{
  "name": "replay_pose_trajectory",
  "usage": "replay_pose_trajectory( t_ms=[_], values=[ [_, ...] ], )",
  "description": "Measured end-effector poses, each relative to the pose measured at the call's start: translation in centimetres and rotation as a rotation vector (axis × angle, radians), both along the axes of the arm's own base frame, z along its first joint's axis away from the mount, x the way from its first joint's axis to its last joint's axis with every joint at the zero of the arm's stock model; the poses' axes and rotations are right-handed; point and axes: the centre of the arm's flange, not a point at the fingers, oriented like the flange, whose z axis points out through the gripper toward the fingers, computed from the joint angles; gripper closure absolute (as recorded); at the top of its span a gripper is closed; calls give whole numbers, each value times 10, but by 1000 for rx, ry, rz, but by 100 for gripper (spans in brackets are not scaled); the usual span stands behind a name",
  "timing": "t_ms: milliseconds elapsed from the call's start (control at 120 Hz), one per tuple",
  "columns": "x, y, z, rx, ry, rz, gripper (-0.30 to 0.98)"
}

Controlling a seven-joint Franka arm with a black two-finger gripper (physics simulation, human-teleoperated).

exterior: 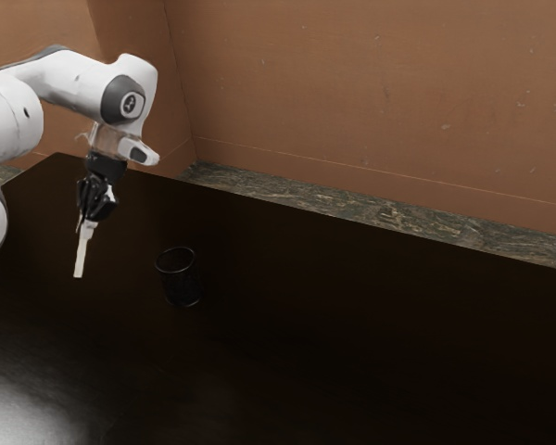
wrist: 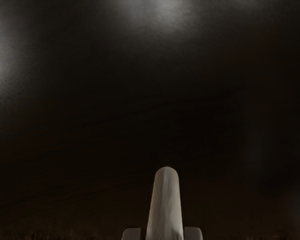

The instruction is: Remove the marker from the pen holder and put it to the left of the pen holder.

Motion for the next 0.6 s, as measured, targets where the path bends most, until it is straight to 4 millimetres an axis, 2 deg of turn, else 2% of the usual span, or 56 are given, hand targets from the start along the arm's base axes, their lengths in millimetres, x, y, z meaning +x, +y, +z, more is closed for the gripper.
replay_pose_trajectory(
  t_ms=[125,242,333,500,600],
  values=[
    [7,5,-54,31,106,36,76],
    [7,6,-88,51,163,65,77],
    [8,4,-102,62,178,79,77],
    [14,-6,-116,62,154,85,76],
    [16,-8,-118,61,140,101,56]
  ],
)
